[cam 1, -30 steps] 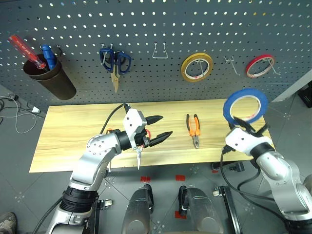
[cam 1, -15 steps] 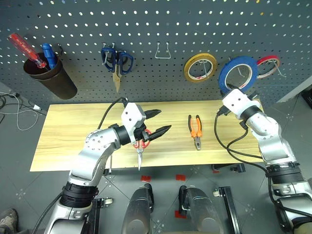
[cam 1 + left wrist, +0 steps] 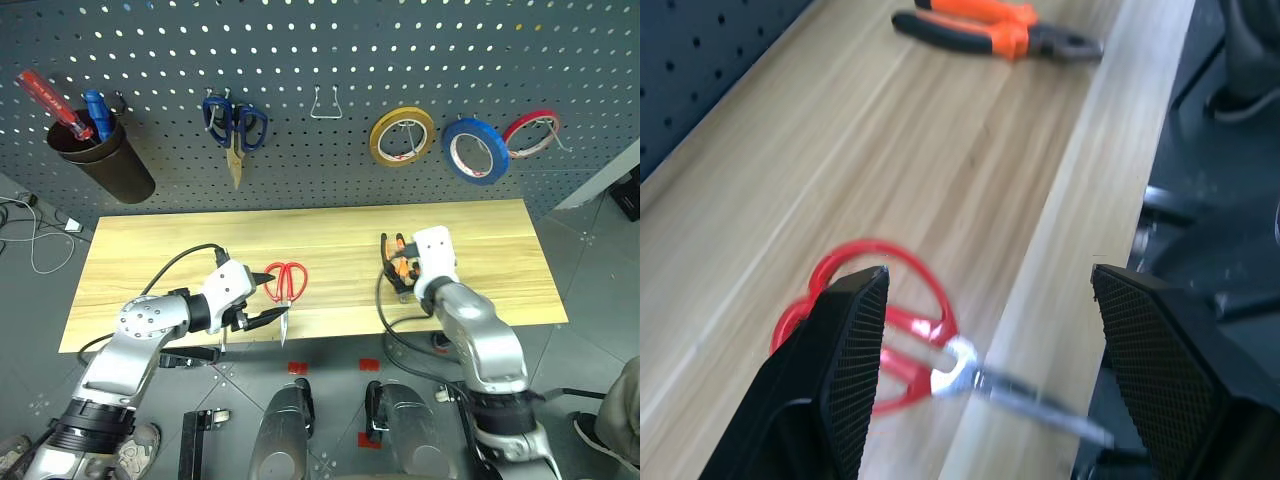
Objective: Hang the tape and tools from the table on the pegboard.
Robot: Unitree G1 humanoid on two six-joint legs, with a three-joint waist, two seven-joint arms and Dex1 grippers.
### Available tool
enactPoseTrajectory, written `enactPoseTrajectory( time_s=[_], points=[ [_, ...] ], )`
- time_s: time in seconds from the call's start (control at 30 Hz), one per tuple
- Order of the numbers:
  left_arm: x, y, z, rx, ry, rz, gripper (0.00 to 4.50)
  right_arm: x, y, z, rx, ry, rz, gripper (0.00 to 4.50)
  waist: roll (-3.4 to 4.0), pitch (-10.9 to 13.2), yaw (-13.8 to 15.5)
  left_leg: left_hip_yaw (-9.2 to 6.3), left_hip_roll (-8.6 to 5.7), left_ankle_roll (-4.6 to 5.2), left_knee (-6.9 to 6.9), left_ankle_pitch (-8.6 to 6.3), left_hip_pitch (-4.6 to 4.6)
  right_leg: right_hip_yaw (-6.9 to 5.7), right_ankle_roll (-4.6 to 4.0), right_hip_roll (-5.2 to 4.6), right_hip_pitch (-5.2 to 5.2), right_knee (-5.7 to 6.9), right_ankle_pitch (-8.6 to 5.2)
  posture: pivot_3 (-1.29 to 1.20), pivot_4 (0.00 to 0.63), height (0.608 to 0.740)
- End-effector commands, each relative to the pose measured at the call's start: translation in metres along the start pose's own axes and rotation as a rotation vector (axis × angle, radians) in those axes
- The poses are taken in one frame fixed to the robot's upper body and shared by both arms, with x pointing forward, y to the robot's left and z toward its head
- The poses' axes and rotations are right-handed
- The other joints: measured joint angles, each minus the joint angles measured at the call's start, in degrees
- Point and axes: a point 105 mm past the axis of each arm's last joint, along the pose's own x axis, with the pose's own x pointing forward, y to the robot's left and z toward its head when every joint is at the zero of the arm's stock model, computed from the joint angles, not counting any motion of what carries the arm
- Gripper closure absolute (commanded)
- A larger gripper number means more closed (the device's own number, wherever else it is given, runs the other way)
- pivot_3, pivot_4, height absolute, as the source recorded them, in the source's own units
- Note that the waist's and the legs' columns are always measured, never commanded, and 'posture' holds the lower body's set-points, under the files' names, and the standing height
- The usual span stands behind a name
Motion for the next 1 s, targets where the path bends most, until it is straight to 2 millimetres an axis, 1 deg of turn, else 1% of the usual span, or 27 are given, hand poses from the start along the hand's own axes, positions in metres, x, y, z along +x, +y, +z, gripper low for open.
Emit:
enactPoseTrajectory(
  time_s=[0.03, 0.07, 0.13, 0.17, 0.27, 0.33, 0.47, 0.57, 0.67, 0.7, 0.77, 0.83, 0.9, 0.93, 1.0],
  points=[
    [-0.004, 0.002, 0.007, 0.037, -0.014, -0.009, 1.09, 0.012, -0.009, -0.013, 0.04, 0.103, -0.057, 0.04, -0.01, -0.01, 0.4, -0.02, 0.0, 0.0, 0.0, 0.0, -0.02, -0.03, -0.06, 0.0, 0.0, 0.0, 0.01, 0.0, 0.329, 0.74],
    [-0.003, 0.002, 0.008, 0.039, -0.018, -0.012, 1.09, 0.016, -0.011, -0.013, 0.045, 0.115, -0.068, 0.04, -0.01, -0.01, 0.43, -0.02, -0.01, -0.01, 0.0, 0.01, -0.03, -0.04, -0.23, 0.0, 0.0, 0.0, 0.1, 0.0, 0.329, 0.74],
    [-0.001, 0.001, 0.01, 0.043, -0.023, -0.021, 1.09, 0.023, -0.014, -0.015, 0.042, 0.142, -0.089, 0.04, -0.01, -0.01, 0.37, 0.03, -0.03, 0.0, 0.0, 0.01, -0.1, 0.01, -0.23, 0.0, -0.06, -0.04, 0.09, 0.0, 0.328, 0.74],
    [-0.001, 0.001, 0.011, 0.044, -0.026, -0.024, 1.09, 0.028, -0.015, -0.015, 0.067, 0.157, -0.093, 0.04, -0.02, -0.01, 0.27, 0.07, -0.04, 0.0, 0.0, 0.01, -0.17, 0.03, -0.23, 0.0, -0.13, -0.05, 0.09, 0.0, 0.328, 0.74],
    [0.001, 0.001, 0.012, 0.045, -0.032, -0.027, 1.09, 0.039, -0.012, -0.015, 0.117, 0.189, -0.084, 0.04, -0.04, -0.02, 0.09, 0.13, -0.02, 0.0, -0.01, 0.01, -0.23, 0.03, -0.24, 0.0, -0.22, -0.07, 0.07, 0.01, 0.317, 0.74],
    [0.001, 0.002, 0.013, 0.046, -0.034, -0.027, 1.09, 0.046, -0.01, -0.017, 0.116, 0.207, -0.082, 0.04, -0.04, -0.03, -0.06, 0.2, 0.01, 0.0, -0.04, 0.01, -0.31, 0.06, -0.26, 0.02, -0.37, -0.02, 0.06, 0.01, 0.314, 0.74],
    [0.003, 0.004, 0.014, 0.048, -0.039, -0.025, 1.09, 0.054, -0.006, -0.02, 0.142, 0.245, -0.058, 0.04, -0.05, -0.03, -0.17, 0.23, 0.05, 0.0, -0.04, 0.02, -0.39, 0.07, -0.27, 0.06, -0.45, 0.0, 0.05, 0.01, 0.309, 0.74],
    [0.005, 0.005, 0.014, 0.047, -0.044, -0.023, 1.09, 0.057, -0.004, -0.019, 0.148, 0.257, -0.037, 0.57, -0.11, -0.07, -0.25, 0.27, 0.04, 0.0, -0.02, 0.02, -0.39, 0.11, -0.28, 0.04, -0.44, 0.0, 0.06, 0.01, 0.306, 0.74],
    [0.006, 0.005, 0.014, 0.044, -0.049, -0.017, 1.09, 0.058, -0.007, -0.013, 0.134, 0.24, -0.044, 1.54, -0.15, -0.09, -0.27, 0.26, 0.04, 0.0, 0.0, 0.02, -0.4, 0.1, -0.28, 0.04, -0.44, 0.01, 0.06, 0.0, 0.304, 0.74],
    [0.006, 0.006, 0.014, 0.036, -0.055, -0.008, 1.09, 0.057, -0.006, -0.009, 0.124, 0.223, -0.04, 1.8, -0.15, -0.09, -0.28, 0.26, 0.04, 0.0, 0.0, 0.02, -0.4, 0.1, -0.28, 0.04, -0.44, 0.02, 0.06, 0.0, 0.303, 0.74],
    [0.004, 0.011, 0.016, 0.015, -0.086, 0.043, 1.09, 0.051, -0.007, 0.006, 0.043, 0.126, -0.043, 1.8, -0.15, -0.09, -0.3, 0.26, 0.04, 0.01, -0.01, 0.02, -0.41, 0.1, -0.28, 0.04, -0.45, 0.02, 0.06, 0.0, 0.302, 0.74],
    [0.0, 0.016, 0.017, -0.027, -0.132, 0.093, 1.09, 0.038, 0.0, 0.023, -0.036, -0.008, -0.024, 1.8, -0.15, -0.09, -0.25, 0.24, 0.04, 0.01, 0.0, 0.02, -0.5, 0.09, -0.28, 0.04, -0.52, 0.01, 0.06, 0.0, 0.302, 0.74],
    [-0.006, 0.017, 0.019, -0.074, -0.177, 0.133, 1.09, 0.02, 0.012, 0.036, -0.11, -0.135, 0.005, 1.8, -0.15, -0.09, -0.33, 0.2, 0.04, 0.02, 0.01, 0.02, -0.65, 0.07, -0.27, 0.05, -0.64, -0.02, 0.06, 0.01, 0.301, 0.74],
    [-0.011, 0.016, 0.021, -0.098, -0.208, 0.152, 1.09, 0.009, 0.02, 0.042, -0.122, -0.197, 0.007, 1.8, -0.15, -0.09, -0.49, 0.2, 0.04, 0.02, 0.0, 0.02, -0.73, 0.07, -0.27, 0.05, -0.71, -0.02, 0.06, 0.01, 0.302, 0.74],
    [-0.017, 0.014, 0.024, -0.13, -0.249, 0.176, 1.09, -0.007, 0.03, 0.052, -0.132, -0.281, 0.006, 1.8, -0.16, -0.1, -1.04, 0.16, 0.08, 0.02, 0.01, 0.02, -0.79, 0.04, -0.27, 0.09, -0.75, -0.03, 0.06, 0.01, 0.302, 0.74]
  ],
)
